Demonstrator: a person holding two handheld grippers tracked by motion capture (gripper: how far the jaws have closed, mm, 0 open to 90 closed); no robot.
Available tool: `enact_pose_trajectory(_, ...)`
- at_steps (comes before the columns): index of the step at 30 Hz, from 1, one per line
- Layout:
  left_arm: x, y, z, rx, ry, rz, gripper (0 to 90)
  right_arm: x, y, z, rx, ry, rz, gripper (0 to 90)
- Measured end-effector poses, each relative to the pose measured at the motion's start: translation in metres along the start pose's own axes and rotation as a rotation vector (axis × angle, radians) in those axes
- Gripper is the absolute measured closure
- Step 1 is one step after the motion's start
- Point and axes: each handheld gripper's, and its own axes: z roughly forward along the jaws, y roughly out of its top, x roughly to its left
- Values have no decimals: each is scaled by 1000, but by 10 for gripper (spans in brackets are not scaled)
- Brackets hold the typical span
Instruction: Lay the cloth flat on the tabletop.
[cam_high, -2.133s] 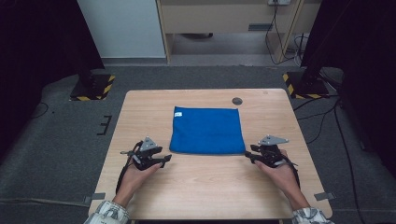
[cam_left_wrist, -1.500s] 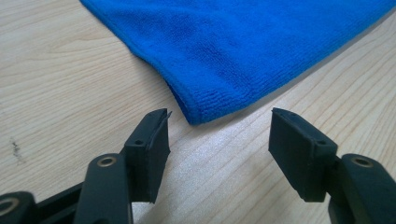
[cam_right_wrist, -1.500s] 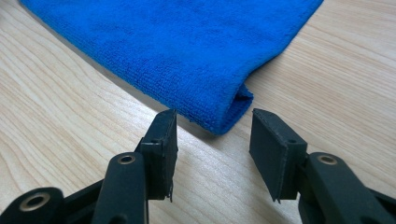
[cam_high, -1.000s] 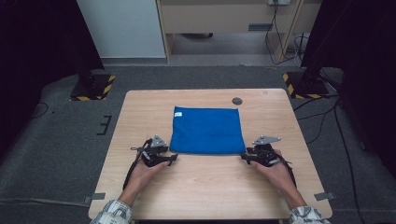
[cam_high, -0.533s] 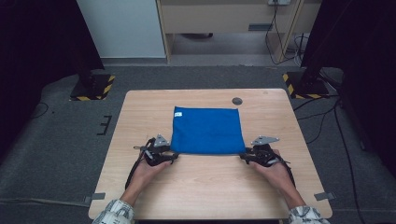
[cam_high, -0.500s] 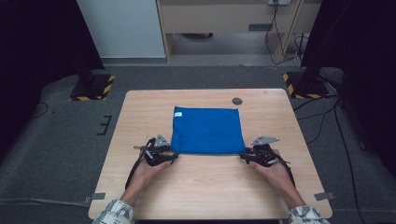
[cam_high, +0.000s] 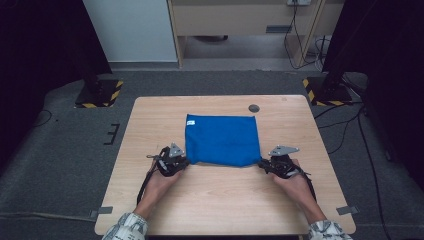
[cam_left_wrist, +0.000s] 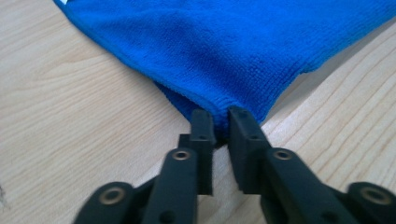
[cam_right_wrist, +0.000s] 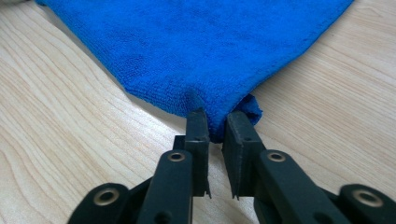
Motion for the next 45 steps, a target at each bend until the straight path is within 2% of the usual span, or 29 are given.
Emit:
enact_pose_trajectory(2,-3,1,-1,12,5,25,848,0,0,-1,0,5,1,846)
enact_pose_trajectory(6,-3,1,-4,19,-11,12,873,1,1,-3,-6,9,-5,865)
enact_pose_trajectory(10,-6,0,-9,19,-24,21,876,2,0,-5,6,14,-10,870)
enact_pose_trajectory(15,-10,-1,-17,12,-45,25,878,6,0,-15,-8,23,-15,875)
enact_pose_trajectory(22,-9,-5,-37,-20,-73,-13,879,14,1,-30,-39,53,-23,878)
enact_pose_trajectory(27,-3,5,-46,-54,-86,-34,878,15,8,-36,-52,64,-14,877)
enact_pose_trajectory(30,5,17,-40,-51,-88,-52,877,6,16,-31,-40,60,5,876)
enact_pose_trajectory(34,20,40,-29,-39,-63,-71,877,-10,33,-19,-4,59,44,875)
enact_pose_trajectory(38,39,58,-6,24,-35,-96,876,-25,50,0,42,33,54,871)
enact_pose_trajectory(41,48,63,10,57,-21,-123,876,-38,59,16,67,15,93,869)
enact_pose_trajectory(45,55,61,28,116,-9,-142,876,-51,61,35,101,-1,133,870)
